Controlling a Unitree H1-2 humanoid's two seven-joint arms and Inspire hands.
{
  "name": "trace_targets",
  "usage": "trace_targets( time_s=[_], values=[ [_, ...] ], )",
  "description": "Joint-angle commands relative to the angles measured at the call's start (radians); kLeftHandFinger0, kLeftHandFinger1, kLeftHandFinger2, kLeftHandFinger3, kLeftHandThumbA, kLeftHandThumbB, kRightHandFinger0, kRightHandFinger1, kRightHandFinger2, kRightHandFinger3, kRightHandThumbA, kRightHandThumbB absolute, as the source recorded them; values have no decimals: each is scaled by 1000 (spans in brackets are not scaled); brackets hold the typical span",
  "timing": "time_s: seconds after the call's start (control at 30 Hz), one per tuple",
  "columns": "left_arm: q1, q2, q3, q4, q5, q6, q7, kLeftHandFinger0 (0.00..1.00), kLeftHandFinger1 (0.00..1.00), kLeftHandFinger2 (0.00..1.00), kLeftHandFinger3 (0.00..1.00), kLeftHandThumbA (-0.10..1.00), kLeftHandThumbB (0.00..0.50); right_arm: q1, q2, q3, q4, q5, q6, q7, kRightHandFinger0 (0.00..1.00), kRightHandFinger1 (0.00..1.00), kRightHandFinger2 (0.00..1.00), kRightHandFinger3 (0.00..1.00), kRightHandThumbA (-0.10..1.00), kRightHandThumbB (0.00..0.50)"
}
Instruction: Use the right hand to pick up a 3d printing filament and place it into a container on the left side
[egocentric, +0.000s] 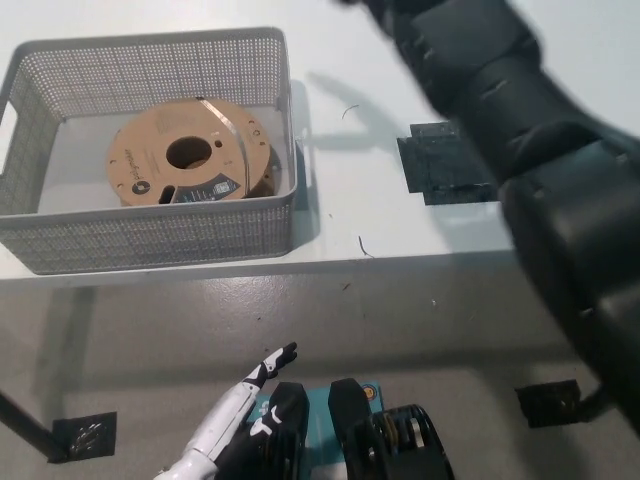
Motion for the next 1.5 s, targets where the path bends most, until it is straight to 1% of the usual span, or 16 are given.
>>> trace_targets(
  time_s=[0.0,0.1,0.2,0.23,0.27,0.33,0.47,0.57,0.63,0.67,0.77,0.97,1.03,1.17,1.33,1.47],
  values=[
    [-11,14,8,-14,-17,-11,-5,1000,1000,1000,1000,1000,293,-77,-107,4,-169,6,-57,104,1000,1000,1000,1000,974,381],
    [-8,8,11,-7,-16,-16,5,1000,1000,1000,1000,1000,290,-30,-182,-7,-338,29,-10,160,1000,1000,1000,1000,972,384],
    [1,2,12,-4,-12,-20,14,1000,1000,1000,1000,1000,313,39,-248,-39,-532,74,59,195,1000,1000,1000,1000,877,492],
    [3,1,12,-5,-13,-18,14,1000,1000,1000,1000,1000,315,58,-255,-55,-583,96,86,201,1000,1000,1000,1000,853,500],
    [7,2,12,-7,-15,-18,14,1000,1000,1000,1000,1000,321,89,-277,-55,-653,99,95,210,1000,1000,1000,1000,863,476],
    [8,0,16,-4,-19,-20,17,1000,1000,1000,1000,1000,314,165,-312,-74,-828,105,145,190,1000,1000,1000,1000,871,487],
    [2,-4,25,4,-13,-27,35,1000,1000,1000,1000,1000,309,293,-363,-111,-1101,140,174,197,1000,1000,1000,1000,871,399],
    [3,1,35,7,-24,-41,40,1000,1000,1000,1000,1000,288,392,-372,-144,-1285,175,203,185,1000,1000,1000,1000,867,394],
    [0,-4,40,19,-28,-55,51,1000,1000,1000,1000,1000,276,479,-334,-185,-1428,229,211,149,1000,1000,1000,1000,871,342],
    [5,-6,42,21,-24,-58,59,1000,1000,1000,1000,1000,276,543,-306,-199,-1519,255,226,127,1000,1000,1000,1000,927,333],
    [6,-15,41,35,-31,-67,63,1000,1000,1000,1000,1000,269,701,-235,-201,-1735,272,246,68,1000,1000,1000,1000,948,382],
    [18,-17,39,41,-17,-69,80,1000,1000,1000,1000,1000,278,962,-178,-109,-1980,195,90,58,1000,1000,1000,1000,1000,376],
    [19,-17,40,45,-17,-68,77,1000,1000,1000,1000,1000,276,1048,-160,-79,-2038,155,40,58,1000,1000,1000,1000,1000,425],
    [25,-19,36,47,-15,-68,77,1000,1000,1000,1000,1000,282,1141,-133,-65,-2080,135,-18,54,1000,1000,1000,1000,1000,411],
    [29,-17,35,44,-11,-69,85,1000,1000,1000,1000,1000,281,1235,-98,-47,-2182,127,-10,42,1000,1000,1000,1000,1000,422],
    [24,-13,35,43,-18,-69,83,1000,1000,1000,1000,1000,280,1299,-93,-33,-2184,135,-84,58,1000,1000,1000,1000,1000,434]
  ],
)
